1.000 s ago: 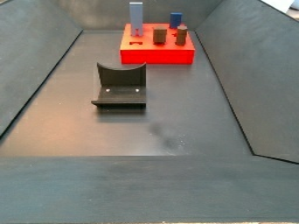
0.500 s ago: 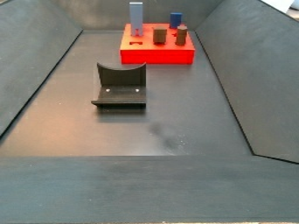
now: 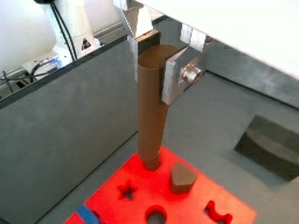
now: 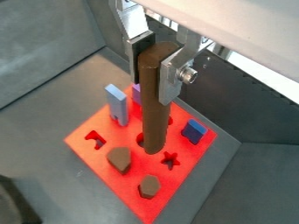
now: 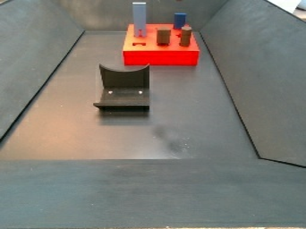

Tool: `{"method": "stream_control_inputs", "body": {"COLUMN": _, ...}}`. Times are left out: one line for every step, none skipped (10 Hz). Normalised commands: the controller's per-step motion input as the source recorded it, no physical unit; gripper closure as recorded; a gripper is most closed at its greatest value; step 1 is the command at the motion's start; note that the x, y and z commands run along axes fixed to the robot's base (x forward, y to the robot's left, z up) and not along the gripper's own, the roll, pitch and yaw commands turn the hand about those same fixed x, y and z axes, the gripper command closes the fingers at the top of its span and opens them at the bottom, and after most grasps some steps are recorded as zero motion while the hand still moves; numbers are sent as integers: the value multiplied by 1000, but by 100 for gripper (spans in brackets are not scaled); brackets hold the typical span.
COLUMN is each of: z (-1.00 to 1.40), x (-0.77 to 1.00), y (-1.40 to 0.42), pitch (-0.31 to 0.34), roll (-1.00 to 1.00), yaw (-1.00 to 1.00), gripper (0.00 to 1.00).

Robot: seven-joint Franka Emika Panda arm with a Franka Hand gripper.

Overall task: Pick up the oval object. Move up. Place the oval object on the fixture. Regrasp the oval object. Move to above the board. Insert the oval object.
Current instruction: Insert the oval object.

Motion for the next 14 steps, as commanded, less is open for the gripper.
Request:
{"method": "stream_control_inputs", "body": {"z": -243, "x": 0, "y": -409, "pitch": -136, "roll": -74, "yaw": -691, "gripper": 100}}
{"method": "stream_control_inputs", "body": {"z": -83, "x": 0, "y": -349, "pitch": -181, "roll": -184, "yaw": -629, "gripper": 100}}
{"method": "stream_control_inputs", "body": {"z": -86, "x": 89, "y": -371, "pitch": -139, "roll": -179, "yaw": -543, "gripper": 100}}
{"method": "stream_control_inputs", "body": {"z": -106, "x": 163, "y": -380, "pitch": -66, "roll": -144, "yaw": -531, "gripper": 100}}
{"method": "stream_control_inputs", "body": {"z": -129, "x": 143, "y": -394, "pitch": -29, "roll": -113, "yaw": -557, "gripper": 100}}
{"method": "stream_control_inputs", "body": {"z": -100, "x": 146, "y": -391, "pitch": -9, "roll": -114, "yaw": -563, "gripper": 100}}
{"method": "stream_control_inputs", "body": {"z": -83, "x": 137, "y": -380, "pitch": -23, "roll": -123, "yaw": -577, "gripper": 100}}
{"method": "stream_control_inputs", "body": {"z": -77, "x": 151, "y": -374, "pitch": -9, "roll": -120, "yaw": -577, "gripper": 100}}
{"method": "stream_control_inputs", "body": {"z": -131, "x": 186, "y": -374, "pitch": 0, "roll": -100, "yaw": -569, "gripper": 100}}
{"method": "stream_control_inputs", "body": {"z": -171, "x": 197, "y": -366, "pitch": 0, "roll": -89, "yaw": -574, "gripper": 100}}
{"method": "stream_control_inputs", "body": {"z": -354, "x": 191, "y": -334, "pitch": 0, "roll": -23, "yaw": -626, "gripper": 100}}
{"method": "stream_control_inputs", "body": {"z": -531, "x": 171, "y": -263, "pitch": 66, "roll": 0, "yaw": -686, "gripper": 100}}
{"method": "stream_control_inputs", "body": {"z": -431, "x": 43, "y": -183, "pitch": 110, "roll": 116, "yaw": -686, "gripper": 100}}
{"method": "stream_control_inputs", "body": {"z": -431, "x": 0, "y": -129, "pitch": 100, "roll": 159, "yaw": -743, "gripper": 100}}
